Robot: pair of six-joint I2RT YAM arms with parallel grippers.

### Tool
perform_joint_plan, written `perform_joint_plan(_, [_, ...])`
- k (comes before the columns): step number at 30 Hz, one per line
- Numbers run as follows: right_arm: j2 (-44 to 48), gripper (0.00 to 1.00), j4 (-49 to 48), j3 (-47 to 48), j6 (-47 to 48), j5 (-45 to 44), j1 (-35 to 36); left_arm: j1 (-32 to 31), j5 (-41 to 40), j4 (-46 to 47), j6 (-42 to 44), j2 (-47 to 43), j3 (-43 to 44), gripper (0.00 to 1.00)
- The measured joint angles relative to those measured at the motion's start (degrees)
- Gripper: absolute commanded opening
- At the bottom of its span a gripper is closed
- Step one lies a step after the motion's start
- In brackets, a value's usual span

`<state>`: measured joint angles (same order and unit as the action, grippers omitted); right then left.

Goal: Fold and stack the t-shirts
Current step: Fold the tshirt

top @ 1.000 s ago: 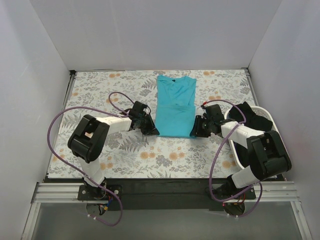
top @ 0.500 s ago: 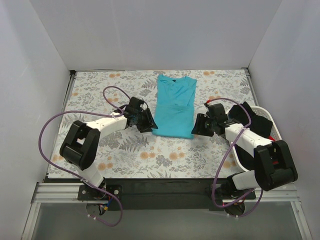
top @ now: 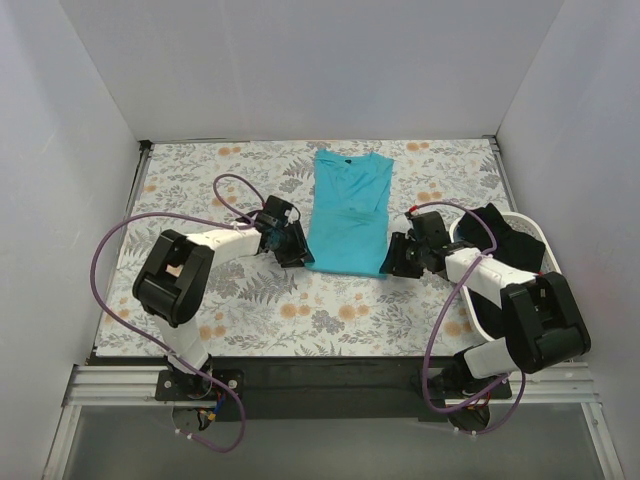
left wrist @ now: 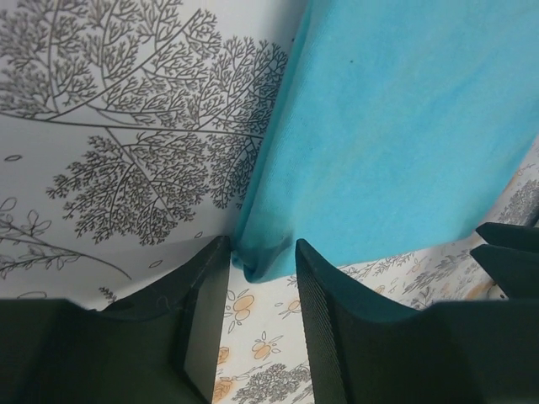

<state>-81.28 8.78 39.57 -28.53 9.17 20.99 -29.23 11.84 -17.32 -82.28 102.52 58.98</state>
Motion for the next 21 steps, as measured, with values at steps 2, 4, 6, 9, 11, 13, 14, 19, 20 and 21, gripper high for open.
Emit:
perform_joint_plan(2, [-0.5,0.50,-0.5,-0.6,-0.4,0.0,0.4,0.0,0.2,0.7,-0.1,0.6,0.3,0.31])
perform_joint_plan(4, [-1.2,0.49,-1.2,-1.2,-0.9,0.1,0.8,0.0,0.3,1.2,-0.1,0.9,0.3,0.25])
perform_joint_plan(6, [-1.6,0.48,-2.0,-1.5,-1.4,0.2,0.9,0.0,0.5,1.4,-0.1,1.2,0.3,0.20])
perform_joint_plan(9, [-1.9,0.45,-3.2,-1.7,-1.8,0.2,0.9,0.0,0.7,1.7,-0.2,1.2,0.0,0.12])
perform_joint_plan(11, [-2.3,0.41,-3.8,-1.7,-2.1,0.2,0.9,0.0,1.0,2.2,-0.6,1.2,-0.5,0.08])
perform_joint_plan(13, [-2.7,0.33,-4.5,-1.7,-2.4,0.2,0.9,0.0,1.2,2.8,-0.7,1.2,-0.9,0.07])
perform_joint_plan(14, [-2.9,0.30,-4.6,-1.7,-2.5,0.0,0.9,0.0,1.4,3.1,-0.9,1.1,-1.2,0.03])
perform_joint_plan(19, [-3.2,0.02,-4.8,-2.0,-2.6,0.0,0.9,-0.2,2.5,4.5,-1.6,0.9,-2.1,0.00])
perform_joint_plan(20, [-3.2,0.01,-4.8,-2.0,-2.6,0.0,0.9,-0.2,2.7,4.8,-1.7,0.7,-2.4,0.00])
perform_joint_plan(21, [-3.1,0.01,-4.9,-2.2,-2.7,0.0,0.9,-0.2,2.8,5.0,-1.7,0.6,-2.7,0.00])
